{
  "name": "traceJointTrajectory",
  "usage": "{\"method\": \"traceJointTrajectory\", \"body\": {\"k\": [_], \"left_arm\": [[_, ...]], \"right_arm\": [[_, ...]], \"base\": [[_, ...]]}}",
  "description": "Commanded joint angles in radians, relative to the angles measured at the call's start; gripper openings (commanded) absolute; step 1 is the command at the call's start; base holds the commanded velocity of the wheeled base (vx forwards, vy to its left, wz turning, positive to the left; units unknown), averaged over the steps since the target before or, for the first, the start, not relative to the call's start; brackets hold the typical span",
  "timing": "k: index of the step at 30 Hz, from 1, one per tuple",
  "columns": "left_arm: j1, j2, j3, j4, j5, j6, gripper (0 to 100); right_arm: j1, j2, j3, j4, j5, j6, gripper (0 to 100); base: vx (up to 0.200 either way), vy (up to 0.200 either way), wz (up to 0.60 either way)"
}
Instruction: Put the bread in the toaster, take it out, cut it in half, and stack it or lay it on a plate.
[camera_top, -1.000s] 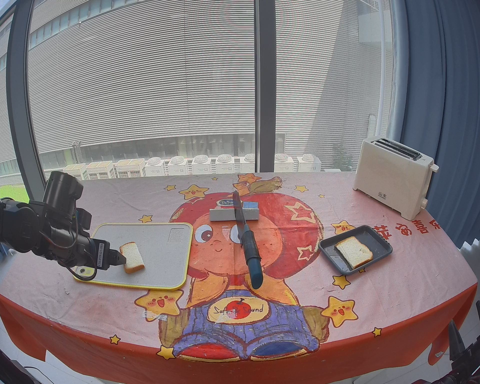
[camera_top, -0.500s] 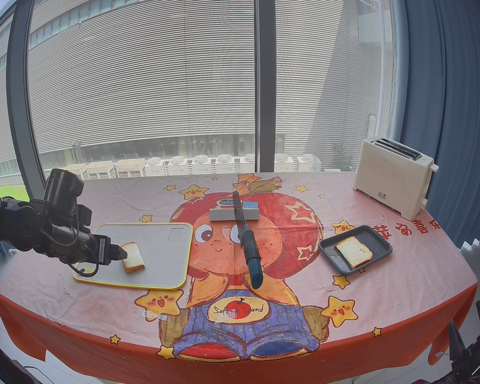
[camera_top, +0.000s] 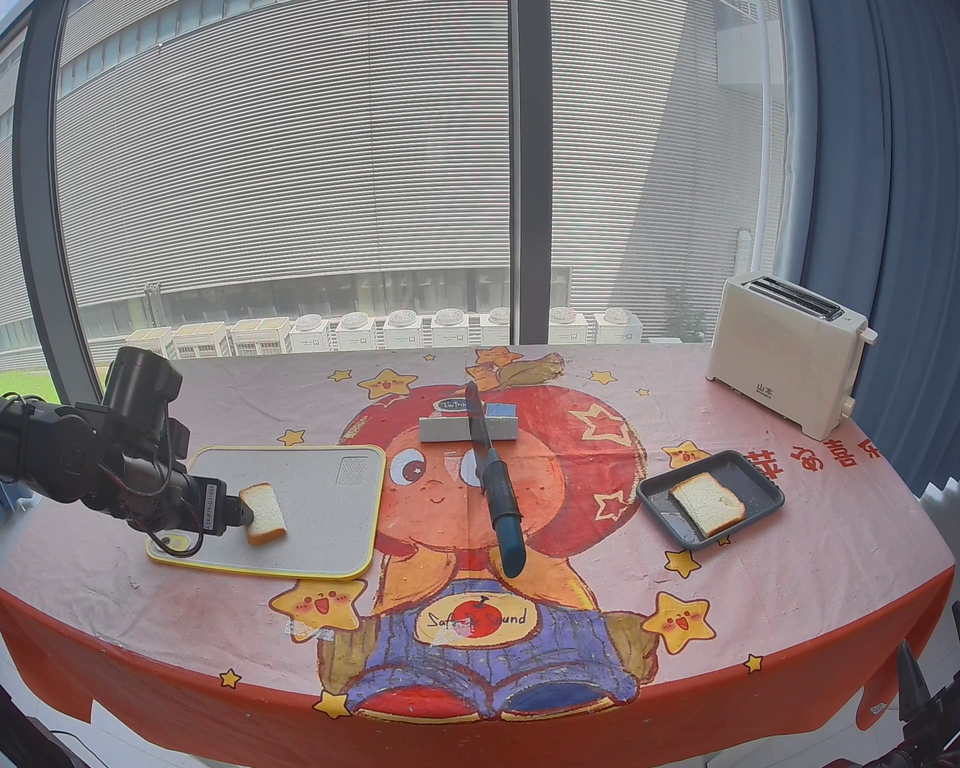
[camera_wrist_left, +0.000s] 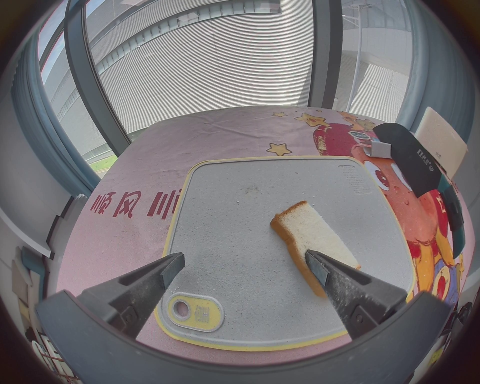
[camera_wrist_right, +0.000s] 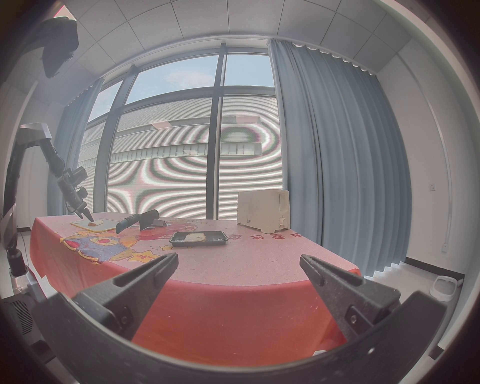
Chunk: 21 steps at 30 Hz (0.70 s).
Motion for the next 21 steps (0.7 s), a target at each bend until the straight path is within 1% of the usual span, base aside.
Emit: {"method": "traceJointTrajectory", "body": {"k": [1,9,10,18,21], "left_arm": [[0.000,0.026,-0.001,0.002,0.012,0.000,100],[0.000,0.025,0.001,0.002,0.012,0.000,100],[0.000,0.023,0.001,0.002,0.012,0.000,0],[-0.001,0.023,0.002,0.002,0.008,-0.002,0],[-0.003,0.022,-0.002,-0.001,-0.002,-0.005,0]], "right_arm": [[0.000,-0.015,0.016,0.000,0.001,0.000,100],[0.000,-0.015,0.016,0.000,-0.001,0.000,100],[0.000,-0.015,0.016,0.000,0.001,0.000,100],[0.000,-0.015,0.016,0.000,0.001,0.000,100],[0.000,-0.015,0.016,0.000,0.001,0.000,100]], "base": [[0.000,0.000,0.00],[0.000,0.000,0.00],[0.000,0.000,0.00],[0.000,0.000,0.00],[0.000,0.000,0.00]]}}
